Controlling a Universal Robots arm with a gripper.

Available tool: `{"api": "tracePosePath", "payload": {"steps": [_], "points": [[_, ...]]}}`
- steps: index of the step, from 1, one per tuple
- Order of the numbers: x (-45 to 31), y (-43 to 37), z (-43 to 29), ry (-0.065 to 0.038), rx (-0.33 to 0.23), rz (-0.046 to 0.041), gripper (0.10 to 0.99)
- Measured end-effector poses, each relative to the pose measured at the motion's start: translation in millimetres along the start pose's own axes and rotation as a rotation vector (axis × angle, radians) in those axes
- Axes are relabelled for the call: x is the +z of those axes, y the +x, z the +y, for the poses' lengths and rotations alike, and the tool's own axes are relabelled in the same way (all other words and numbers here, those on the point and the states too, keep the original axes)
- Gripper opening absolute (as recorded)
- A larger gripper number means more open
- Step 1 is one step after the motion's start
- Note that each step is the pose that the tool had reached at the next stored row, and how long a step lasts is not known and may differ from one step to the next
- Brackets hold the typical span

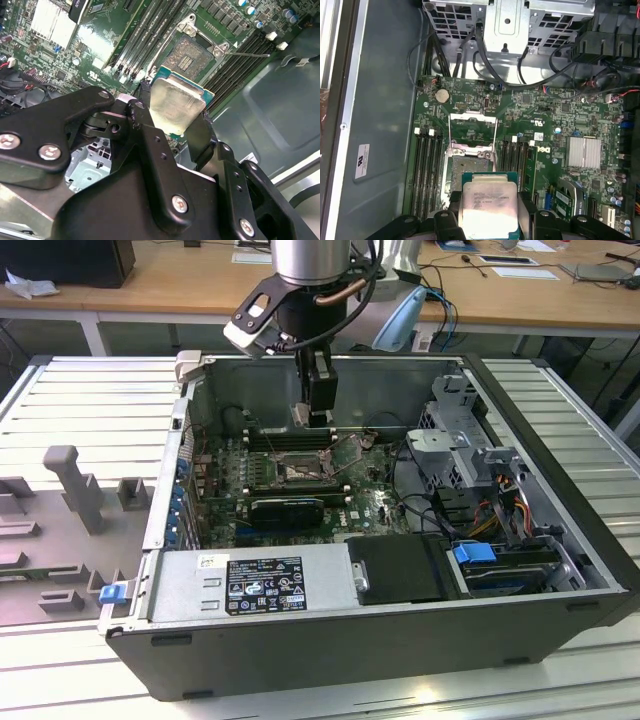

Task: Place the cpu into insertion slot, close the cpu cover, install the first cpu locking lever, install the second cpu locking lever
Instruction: 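Place the cpu into insertion slot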

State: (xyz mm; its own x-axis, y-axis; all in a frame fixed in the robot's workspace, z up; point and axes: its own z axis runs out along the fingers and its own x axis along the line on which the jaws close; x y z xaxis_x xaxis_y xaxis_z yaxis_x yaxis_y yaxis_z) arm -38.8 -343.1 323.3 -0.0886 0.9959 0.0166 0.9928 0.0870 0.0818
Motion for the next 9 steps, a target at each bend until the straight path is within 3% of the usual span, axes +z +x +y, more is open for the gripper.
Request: {"api": "tracePosePath", "payload": {"steps": [9], "points": [[3.0,-0.1,-0.3,0.001,0.004,-0.0001,0.525]]}}
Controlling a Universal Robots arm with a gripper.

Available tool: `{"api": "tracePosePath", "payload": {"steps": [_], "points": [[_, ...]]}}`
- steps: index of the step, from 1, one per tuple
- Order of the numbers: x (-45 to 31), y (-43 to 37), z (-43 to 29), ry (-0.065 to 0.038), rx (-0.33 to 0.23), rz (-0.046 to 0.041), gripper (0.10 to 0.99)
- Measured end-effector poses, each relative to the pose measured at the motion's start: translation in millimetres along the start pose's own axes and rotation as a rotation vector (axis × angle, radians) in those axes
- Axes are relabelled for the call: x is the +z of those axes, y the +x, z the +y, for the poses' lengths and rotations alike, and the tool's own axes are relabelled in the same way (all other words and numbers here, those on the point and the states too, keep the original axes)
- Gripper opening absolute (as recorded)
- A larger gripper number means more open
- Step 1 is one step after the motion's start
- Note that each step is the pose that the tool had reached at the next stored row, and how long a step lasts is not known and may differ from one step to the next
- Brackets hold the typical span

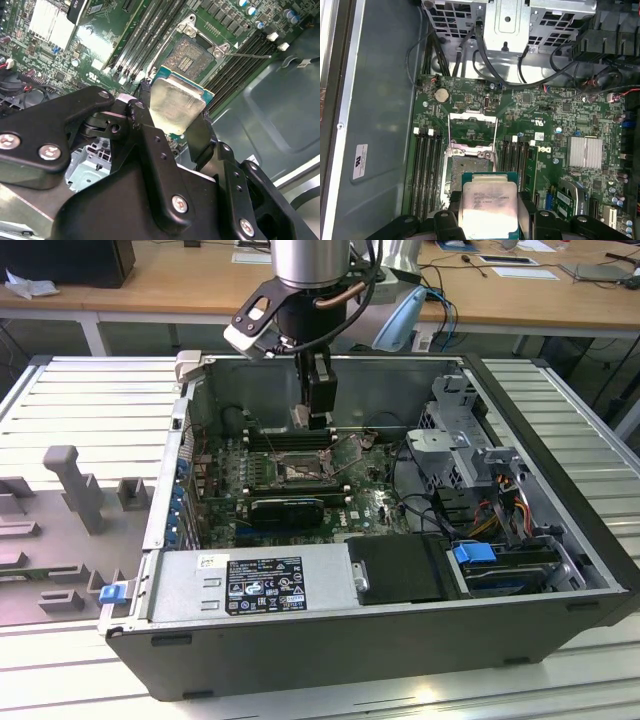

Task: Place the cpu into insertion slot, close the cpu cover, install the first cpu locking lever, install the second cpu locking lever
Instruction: 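Place the cpu into insertion slot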

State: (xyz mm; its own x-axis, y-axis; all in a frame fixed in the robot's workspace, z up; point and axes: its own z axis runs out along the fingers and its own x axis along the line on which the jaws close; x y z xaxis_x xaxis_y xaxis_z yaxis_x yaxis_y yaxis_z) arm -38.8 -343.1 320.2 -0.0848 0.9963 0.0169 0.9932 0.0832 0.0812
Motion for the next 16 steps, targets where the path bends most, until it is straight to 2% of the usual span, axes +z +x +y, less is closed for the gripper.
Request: {"api": "tracePosePath", "payload": {"steps": [2,3,6,9,16], "points": [[2.3,-0.1,-0.2,0.0,0.009,-0.0006,0.525],[4.6,-0.1,-0.3,-0.001,0.032,-0.0027,0.525],[8.2,0.3,-0.7,-0.001,0.055,-0.0083,0.525],[13.9,0.5,-1.0,-0.001,0.055,-0.0083,0.525],[17.5,0.4,-1.3,-0.001,0.055,-0.0083,0.525]]}}
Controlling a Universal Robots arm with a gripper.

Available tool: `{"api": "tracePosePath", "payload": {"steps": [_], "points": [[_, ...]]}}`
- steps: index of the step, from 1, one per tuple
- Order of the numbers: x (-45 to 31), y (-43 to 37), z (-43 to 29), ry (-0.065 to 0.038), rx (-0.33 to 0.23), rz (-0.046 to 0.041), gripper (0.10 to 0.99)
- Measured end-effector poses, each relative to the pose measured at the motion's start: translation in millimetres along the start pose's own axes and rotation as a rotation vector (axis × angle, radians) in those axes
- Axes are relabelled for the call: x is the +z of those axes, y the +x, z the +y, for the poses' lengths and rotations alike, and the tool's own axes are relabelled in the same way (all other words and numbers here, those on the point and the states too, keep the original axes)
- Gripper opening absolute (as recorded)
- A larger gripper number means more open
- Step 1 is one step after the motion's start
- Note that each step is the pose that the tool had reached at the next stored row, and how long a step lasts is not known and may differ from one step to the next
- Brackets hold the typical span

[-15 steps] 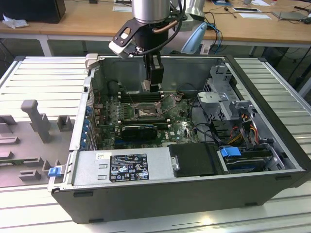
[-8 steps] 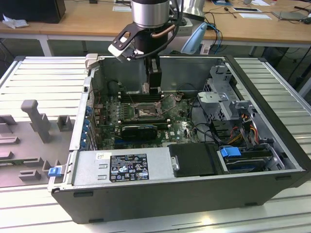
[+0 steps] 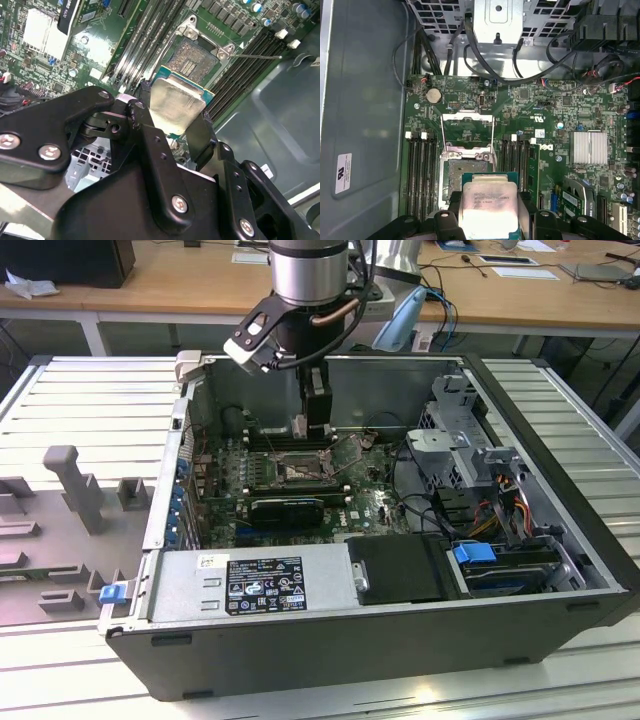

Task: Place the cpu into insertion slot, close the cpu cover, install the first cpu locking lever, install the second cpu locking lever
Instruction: 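Place the cpu into insertion slot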

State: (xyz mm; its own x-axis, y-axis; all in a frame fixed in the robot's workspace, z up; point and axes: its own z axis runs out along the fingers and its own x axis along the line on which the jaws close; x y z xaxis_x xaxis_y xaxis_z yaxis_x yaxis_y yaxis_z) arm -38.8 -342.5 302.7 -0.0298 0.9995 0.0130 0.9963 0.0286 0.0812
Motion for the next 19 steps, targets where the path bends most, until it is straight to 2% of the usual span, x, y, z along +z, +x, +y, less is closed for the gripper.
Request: {"api": "tracePosePath", "payload": {"steps": [9,13,16,19], "points": [[4.7,-0.1,-0.4,0.0,0.0,0.0,0.525],[12.0,0.0,-1.0,0.0,0.0,0.0001,0.525],[14.4,-0.1,-1.2,0.0,0.0,0.0,0.525],[21.6,-0.2,-1.8,0.0,0.0,0.0,0.525]]}}
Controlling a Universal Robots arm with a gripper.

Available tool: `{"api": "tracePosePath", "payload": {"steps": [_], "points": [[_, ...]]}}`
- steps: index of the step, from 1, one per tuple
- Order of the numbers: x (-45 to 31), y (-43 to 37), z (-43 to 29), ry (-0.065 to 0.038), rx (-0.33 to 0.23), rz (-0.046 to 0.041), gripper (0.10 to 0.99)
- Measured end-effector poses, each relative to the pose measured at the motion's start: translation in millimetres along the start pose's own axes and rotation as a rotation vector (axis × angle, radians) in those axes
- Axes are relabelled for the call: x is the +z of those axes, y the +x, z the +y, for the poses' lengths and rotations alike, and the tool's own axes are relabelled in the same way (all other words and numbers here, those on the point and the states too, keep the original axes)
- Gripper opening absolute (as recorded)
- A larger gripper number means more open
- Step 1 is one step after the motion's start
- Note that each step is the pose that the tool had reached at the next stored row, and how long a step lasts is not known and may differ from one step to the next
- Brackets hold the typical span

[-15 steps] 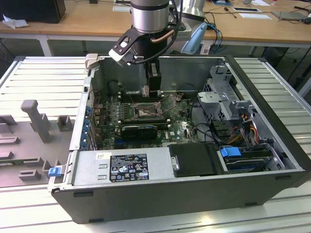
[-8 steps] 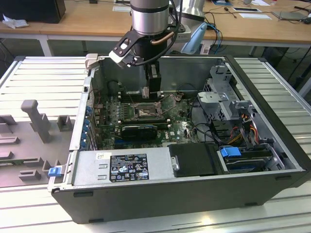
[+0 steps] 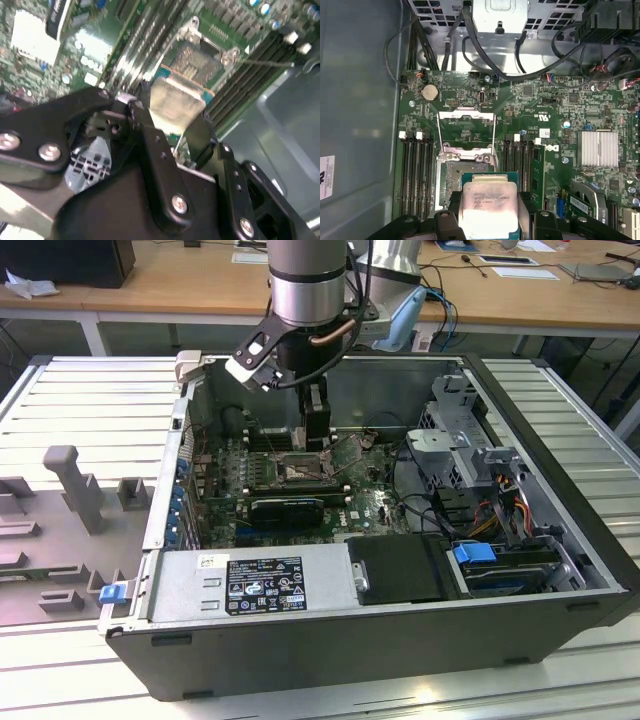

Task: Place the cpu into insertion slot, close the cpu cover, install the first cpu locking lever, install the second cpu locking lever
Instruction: 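Place the cpu into insertion slot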

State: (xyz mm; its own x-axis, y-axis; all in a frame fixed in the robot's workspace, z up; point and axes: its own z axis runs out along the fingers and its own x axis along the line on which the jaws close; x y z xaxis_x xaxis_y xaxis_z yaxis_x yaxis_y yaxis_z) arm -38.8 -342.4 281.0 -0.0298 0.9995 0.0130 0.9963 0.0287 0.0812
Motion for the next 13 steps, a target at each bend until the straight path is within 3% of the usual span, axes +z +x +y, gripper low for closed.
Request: {"api": "tracePosePath", "payload": {"steps": [5,9,13], "points": [[8.3,-0.1,-0.7,0.0,0.0,0.0011,0.525],[12.5,-0.1,-1.0,-0.001,0.061,-0.0038,0.525],[15.8,-0.2,-1.4,-0.001,0.066,-0.0037,0.525]]}}
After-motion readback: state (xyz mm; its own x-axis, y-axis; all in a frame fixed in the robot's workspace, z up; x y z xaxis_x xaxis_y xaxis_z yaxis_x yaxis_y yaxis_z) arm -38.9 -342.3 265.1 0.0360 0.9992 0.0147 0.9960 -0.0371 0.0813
